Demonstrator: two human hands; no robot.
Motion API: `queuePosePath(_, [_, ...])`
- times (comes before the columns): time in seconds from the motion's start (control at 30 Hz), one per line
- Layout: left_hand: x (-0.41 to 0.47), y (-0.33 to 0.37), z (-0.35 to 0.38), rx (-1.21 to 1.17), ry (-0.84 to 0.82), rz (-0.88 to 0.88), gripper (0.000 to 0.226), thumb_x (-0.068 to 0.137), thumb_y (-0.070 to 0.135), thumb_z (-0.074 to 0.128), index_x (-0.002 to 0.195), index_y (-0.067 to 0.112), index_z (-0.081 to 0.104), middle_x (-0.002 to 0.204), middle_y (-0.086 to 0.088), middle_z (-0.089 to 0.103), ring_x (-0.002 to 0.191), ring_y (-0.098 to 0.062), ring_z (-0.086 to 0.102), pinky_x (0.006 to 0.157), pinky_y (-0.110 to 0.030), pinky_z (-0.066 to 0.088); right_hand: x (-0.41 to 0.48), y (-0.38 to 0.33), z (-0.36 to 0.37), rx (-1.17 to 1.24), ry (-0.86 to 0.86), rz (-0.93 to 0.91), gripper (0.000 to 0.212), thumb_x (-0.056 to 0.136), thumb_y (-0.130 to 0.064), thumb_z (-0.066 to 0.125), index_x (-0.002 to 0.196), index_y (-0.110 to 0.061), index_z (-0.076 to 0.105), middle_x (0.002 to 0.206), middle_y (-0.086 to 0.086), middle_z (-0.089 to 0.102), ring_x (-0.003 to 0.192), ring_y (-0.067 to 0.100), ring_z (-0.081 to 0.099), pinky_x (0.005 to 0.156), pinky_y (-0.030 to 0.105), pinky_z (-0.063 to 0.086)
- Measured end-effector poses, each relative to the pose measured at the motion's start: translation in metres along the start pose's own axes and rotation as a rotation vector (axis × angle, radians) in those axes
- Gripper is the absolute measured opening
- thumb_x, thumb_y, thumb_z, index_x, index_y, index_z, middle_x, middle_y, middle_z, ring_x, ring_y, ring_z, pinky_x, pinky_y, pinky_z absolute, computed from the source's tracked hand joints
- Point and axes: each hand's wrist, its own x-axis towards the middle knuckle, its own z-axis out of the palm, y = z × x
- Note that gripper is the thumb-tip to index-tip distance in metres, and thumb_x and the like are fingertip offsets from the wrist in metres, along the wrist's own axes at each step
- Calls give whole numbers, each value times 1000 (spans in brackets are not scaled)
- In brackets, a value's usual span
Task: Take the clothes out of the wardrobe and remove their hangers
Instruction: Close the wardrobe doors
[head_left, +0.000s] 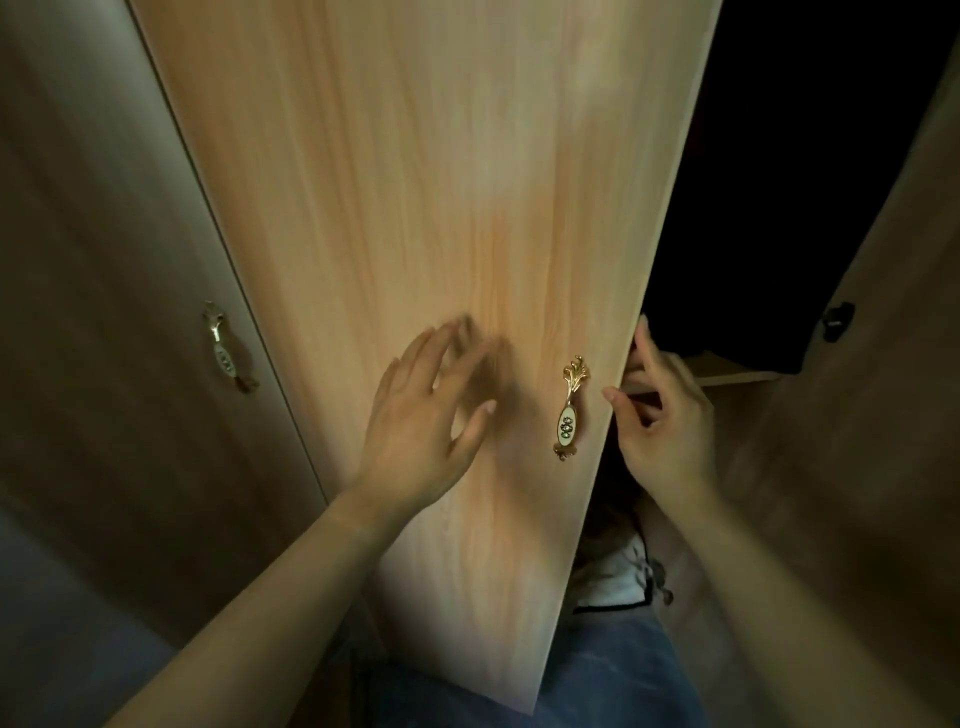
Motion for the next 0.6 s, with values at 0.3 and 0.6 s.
queuePosePath(0.3, [91, -14, 75, 270, 135, 176, 53, 94, 47, 42, 144, 33, 31, 156, -10, 15, 143, -31, 14, 114, -46, 12, 74, 86, 32, 92, -117, -72, 68, 80, -5, 63, 140, -12, 33, 105, -1, 51, 94, -15, 52, 77, 0, 41])
queuePosePath(0.6, [130, -52, 103, 510, 282, 267, 51, 94, 44, 46, 142, 36, 31, 152, -7, 24, 138, -27, 25, 107, -41, 21, 119, 126, 63, 145, -193, -39, 76, 83, -4, 64, 143, -24, 22, 109, -15, 48, 99, -17, 49, 79, 0, 39])
